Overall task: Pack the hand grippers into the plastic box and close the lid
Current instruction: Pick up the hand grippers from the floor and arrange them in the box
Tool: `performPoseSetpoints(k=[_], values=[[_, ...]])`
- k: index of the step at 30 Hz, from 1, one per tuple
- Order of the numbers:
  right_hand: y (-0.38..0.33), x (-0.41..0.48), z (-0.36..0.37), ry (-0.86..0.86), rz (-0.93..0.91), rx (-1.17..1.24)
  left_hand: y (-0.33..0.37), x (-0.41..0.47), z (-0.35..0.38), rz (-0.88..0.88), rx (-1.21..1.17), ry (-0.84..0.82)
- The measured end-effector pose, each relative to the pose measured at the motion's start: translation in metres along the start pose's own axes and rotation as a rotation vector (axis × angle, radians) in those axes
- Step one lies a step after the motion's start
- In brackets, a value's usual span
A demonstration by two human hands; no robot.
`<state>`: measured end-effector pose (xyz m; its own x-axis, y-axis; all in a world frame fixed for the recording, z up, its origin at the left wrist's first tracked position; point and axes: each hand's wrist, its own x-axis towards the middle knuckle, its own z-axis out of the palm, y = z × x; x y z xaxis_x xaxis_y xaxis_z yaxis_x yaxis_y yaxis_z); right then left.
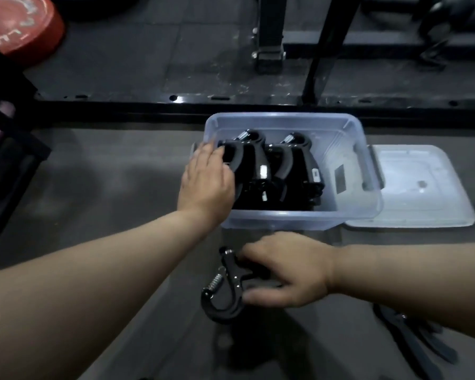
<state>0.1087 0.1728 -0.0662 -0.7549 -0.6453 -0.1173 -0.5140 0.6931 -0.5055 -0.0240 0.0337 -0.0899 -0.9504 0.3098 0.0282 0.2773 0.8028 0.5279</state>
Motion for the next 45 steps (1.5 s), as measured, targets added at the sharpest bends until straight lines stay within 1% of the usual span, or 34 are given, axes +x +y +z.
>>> performPoseSetpoints(k=[2, 4, 6, 8, 10, 11, 14, 16, 19, 21, 22, 25, 28, 30, 31, 32, 34, 35, 37, 38, 40, 42, 45], values=[[0.008, -0.015, -0.028, 0.277, -0.016, 0.02, 0.0, 0.0, 0.001, 0.015, 0.032, 0.026], [0.016, -0.028, -0.054, 0.513, 0.101, 0.0, 0.001, -0.001, 0.002, 0.028, 0.055, 0.034], [0.028, -0.034, -0.08, 0.676, 0.324, -0.045, 0.002, -0.001, 0.002, 0.038, 0.075, 0.032], [0.049, -0.035, -0.103, 0.725, 0.637, -0.114, 0.003, -0.002, 0.001, 0.044, 0.094, 0.041], [0.077, -0.036, -0.118, 0.71, 0.868, -0.061, 0.004, -0.002, 0.002, 0.036, 0.1, 0.049], [0.089, -0.037, -0.123, 0.685, 0.944, 0.022, 0.004, -0.002, 0.003, 0.031, 0.1, 0.052], [0.111, -0.044, -0.123, 0.556, 1.057, 0.306, 0.002, -0.003, 0.004, 0.028, 0.105, 0.056], [0.111, -0.047, -0.121, 0.397, 1.082, 0.376, 0.001, -0.002, 0.004, 0.03, 0.11, 0.06], [0.107, -0.045, -0.113, 0.185, 1.15, 0.327, 0.002, -0.002, 0.005, 0.025, 0.107, 0.07], [0.107, -0.038, -0.107, 0.045, 1.158, 0.216, 0.002, -0.001, 0.006, 0.031, 0.109, 0.072], [0.107, -0.033, -0.106, 0.031, 1.138, 0.173, 0.002, -0.001, 0.006, 0.036, 0.11, 0.069], [0.112, -0.024, -0.105, 0.042, 1.053, 0.172, 0.001, -0.002, 0.005, 0.041, 0.111, 0.066], [0.115, -0.016, -0.097, -0.058, 1.041, 0.164, 0.002, -0.002, 0.005, 0.042, 0.112, 0.074], [0.118, -0.008, -0.084, -0.182, 1.028, -0.013, 0.002, -0.002, 0.005, 0.044, 0.118, 0.075], [0.124, -0.005, -0.074, -0.204, 1.027, -0.071, 0.002, -0.002, 0.006, 0.045, 0.121, 0.074], [0.128, -0.004, -0.064, -0.204, 1.026, -0.061, 0.002, -0.002, 0.006, 0.044, 0.125, 0.073], [0.127, -0.006, -0.053, -0.142, 1.045, 0.135, 0.0, -0.001, 0.007, 0.044, 0.132, 0.07], [0.128, -0.008, -0.05, -0.084, 1.073, 0.269, -0.001, -0.001, 0.007, 0.048, 0.134, 0.069], [0.126, -0.012, -0.046, 0.115, 1.181, 0.589, -0.001, 0.0, 0.008, 0.049, 0.132, 0.068], [0.126, -0.014, -0.046, 0.181, 1.234, 0.711, -0.002, 0.0, 0.008, 0.049, 0.132, 0.068], [0.13, -0.016, -0.044, 0.22, 1.289, 0.902, -0.002, 0.0, 0.008, 0.054, 0.133, 0.071], [0.136, -0.013, -0.04, 0.208, 1.308, 0.953, -0.002, 0.001, 0.008, 0.055, 0.13, 0.075], [0.148, -0.01, -0.03, 0.272, 1.348, 0.89, -0.003, 0.001, 0.009, 0.052, 0.124, 0.075]])
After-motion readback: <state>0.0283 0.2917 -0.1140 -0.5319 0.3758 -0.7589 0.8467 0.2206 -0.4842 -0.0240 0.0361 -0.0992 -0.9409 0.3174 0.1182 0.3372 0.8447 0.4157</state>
